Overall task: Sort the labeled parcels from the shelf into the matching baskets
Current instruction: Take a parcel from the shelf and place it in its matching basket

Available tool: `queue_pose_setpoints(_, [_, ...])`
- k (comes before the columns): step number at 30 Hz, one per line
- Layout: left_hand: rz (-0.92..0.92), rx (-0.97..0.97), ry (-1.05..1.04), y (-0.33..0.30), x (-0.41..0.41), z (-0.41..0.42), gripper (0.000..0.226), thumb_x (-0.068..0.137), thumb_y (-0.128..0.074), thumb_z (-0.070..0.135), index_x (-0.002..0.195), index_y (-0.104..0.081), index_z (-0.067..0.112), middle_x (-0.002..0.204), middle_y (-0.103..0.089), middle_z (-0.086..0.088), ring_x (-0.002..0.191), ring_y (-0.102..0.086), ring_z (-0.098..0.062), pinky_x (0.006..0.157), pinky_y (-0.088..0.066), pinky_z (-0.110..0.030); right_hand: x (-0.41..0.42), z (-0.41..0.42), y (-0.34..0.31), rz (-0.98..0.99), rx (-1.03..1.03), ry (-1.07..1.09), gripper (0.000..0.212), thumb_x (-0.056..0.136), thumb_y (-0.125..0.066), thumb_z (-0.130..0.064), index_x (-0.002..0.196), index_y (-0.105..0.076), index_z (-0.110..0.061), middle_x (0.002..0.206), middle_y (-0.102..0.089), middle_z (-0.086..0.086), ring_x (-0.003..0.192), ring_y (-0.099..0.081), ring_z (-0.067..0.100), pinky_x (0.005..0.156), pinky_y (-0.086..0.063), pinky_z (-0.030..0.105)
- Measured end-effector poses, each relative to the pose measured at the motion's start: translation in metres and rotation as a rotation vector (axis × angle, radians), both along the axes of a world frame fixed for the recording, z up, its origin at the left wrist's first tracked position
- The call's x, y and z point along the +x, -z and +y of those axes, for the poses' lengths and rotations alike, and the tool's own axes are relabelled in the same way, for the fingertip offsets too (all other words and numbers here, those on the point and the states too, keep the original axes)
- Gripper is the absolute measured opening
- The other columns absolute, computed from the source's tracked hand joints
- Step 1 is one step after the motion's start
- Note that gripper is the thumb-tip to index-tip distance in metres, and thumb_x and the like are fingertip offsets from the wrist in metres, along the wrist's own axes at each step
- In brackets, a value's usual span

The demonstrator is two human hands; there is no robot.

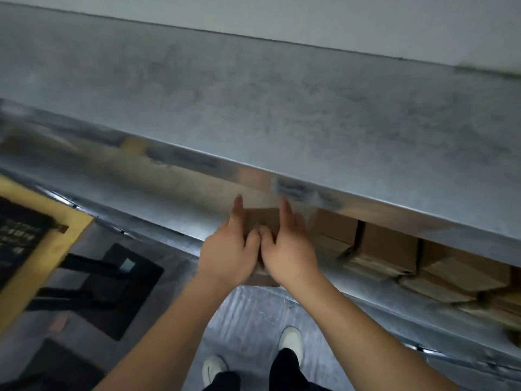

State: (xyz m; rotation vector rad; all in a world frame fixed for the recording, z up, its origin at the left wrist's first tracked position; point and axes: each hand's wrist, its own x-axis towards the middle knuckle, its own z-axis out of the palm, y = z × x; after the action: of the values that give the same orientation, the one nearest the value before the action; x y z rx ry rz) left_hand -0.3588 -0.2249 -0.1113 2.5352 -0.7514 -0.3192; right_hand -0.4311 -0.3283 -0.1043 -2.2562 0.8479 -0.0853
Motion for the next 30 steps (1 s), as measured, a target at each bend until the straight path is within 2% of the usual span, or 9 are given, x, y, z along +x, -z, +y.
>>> queue_pose_setpoints(2, [-0.001, -0.004, -0.055, -0.006, -0.001, 0.024, 0.06, 0.1, -0.04, 0.045, 0.155, -0.029, 0.023, 0.13, -0.062, -0.009, 0.115, -0.059, -0.03, 0.085, -0.045, -0.04, 0.003, 0.015, -0.005, 0.039, 0.057, -0.095, 0.057, 0.102, -0.05, -0.033, 0.155, -0.035, -0.015, 0.136, -0.046, 0.017, 0.114, -0.058, 0.038, 0.097, -0.046, 0.037])
queue_pose_setpoints(5, [-0.02, -0.04, -0.175, -0.017, -0.005, 0.062, 0.038, 0.099, -0.039, 0.045, 0.13, -0.043, 0.024, 0.108, -0.067, -0.003, 0.103, -0.062, -0.028, 0.073, -0.038, -0.038, 0.007, 0.048, -0.015, -0.073, 0.105, -0.155, 0.039, 0.1, -0.055, -0.032, 0.137, -0.05, -0.02, 0.13, -0.05, 0.011, 0.115, -0.057, 0.034, 0.098, -0.043, 0.035])
queue_pose_setpoints(10, [-0.118, -0.15, -0.318, -0.04, -0.016, 0.152, 0.014, 0.099, -0.037, 0.046, 0.1, -0.036, 0.033, 0.078, -0.062, 0.009, 0.074, -0.062, -0.019, 0.061, -0.044, -0.038, 0.017, 0.13, -0.032, -0.068, 0.118, -0.335, 0.047, 0.102, -0.047, -0.044, 0.145, -0.04, -0.029, 0.134, -0.05, 0.007, 0.122, -0.055, 0.03, 0.099, -0.044, 0.037])
queue_pose_setpoints(16, [-0.218, -0.159, -0.505, -0.058, -0.045, 0.291, 0.028, 0.104, -0.028, 0.05, 0.086, -0.034, 0.03, 0.067, -0.056, 0.006, 0.06, -0.055, -0.015, 0.055, -0.045, -0.037, 0.013, 0.259, -0.046, -0.224, 0.129, -0.533, 0.023, 0.102, -0.04, -0.054, 0.1, -0.045, -0.031, 0.1, -0.056, -0.004, 0.087, -0.056, 0.012, 0.069, -0.043, 0.029])
queue_pose_setpoints(20, [-0.188, -0.177, -0.706, -0.065, -0.073, 0.389, 0.021, 0.099, -0.041, 0.042, 0.115, -0.035, 0.031, 0.078, -0.062, 0.004, 0.066, -0.06, -0.023, 0.06, -0.048, -0.039, 0.005, 0.351, -0.05, -0.282, 0.209, -0.638, 0.017, 0.1, -0.053, -0.035, 0.11, -0.041, -0.034, 0.108, -0.059, -0.004, 0.094, -0.059, 0.016, 0.073, -0.045, 0.029])
queue_pose_setpoints(22, [-0.158, -0.149, -0.752, -0.068, -0.09, 0.435, 0.054, 0.093, -0.044, 0.039, 0.143, -0.023, 0.039, 0.086, -0.066, 0.004, 0.071, -0.062, -0.023, 0.063, -0.047, -0.038, -0.001, 0.395, -0.053, -0.257, 0.225, -0.763, 0.048, 0.095, -0.056, -0.03, 0.137, -0.035, -0.038, 0.125, -0.058, -0.007, 0.108, -0.059, 0.014, 0.086, -0.051, 0.033])
queue_pose_setpoints(24, [-0.143, -0.133, -0.807, -0.073, -0.107, 0.474, 0.059, 0.091, -0.038, 0.038, 0.147, -0.021, 0.043, 0.093, -0.066, 0.002, 0.079, -0.062, -0.024, 0.071, -0.05, -0.04, -0.007, 0.431, -0.056, -0.214, 0.199, -0.861, 0.061, 0.092, -0.057, -0.026, 0.147, -0.036, -0.039, 0.128, -0.054, -0.011, 0.113, -0.056, 0.009, 0.091, -0.05, 0.032])
queue_pose_setpoints(28, [-0.198, -0.23, -0.944, -0.076, -0.141, 0.53, 0.008, 0.103, -0.033, 0.043, 0.107, -0.037, 0.037, 0.071, -0.062, 0.004, 0.068, -0.06, -0.019, 0.066, -0.048, -0.039, -0.018, 0.492, -0.06, -0.266, 0.291, -0.942, 0.01, 0.095, -0.051, -0.036, 0.105, -0.053, -0.035, 0.099, -0.059, -0.01, 0.094, -0.056, 0.015, 0.077, -0.048, 0.035])
queue_pose_setpoints(30, [-0.227, -0.21, -0.977, -0.077, -0.149, 0.546, 0.014, 0.103, -0.034, 0.046, 0.095, -0.031, 0.035, 0.065, -0.057, 0.004, 0.064, -0.057, -0.018, 0.059, -0.041, -0.037, -0.019, 0.518, -0.063, -0.291, 0.288, -0.971, 0.024, 0.098, -0.042, -0.055, 0.09, -0.048, -0.033, 0.089, -0.056, -0.008, 0.087, -0.054, 0.018, 0.07, -0.045, 0.034])
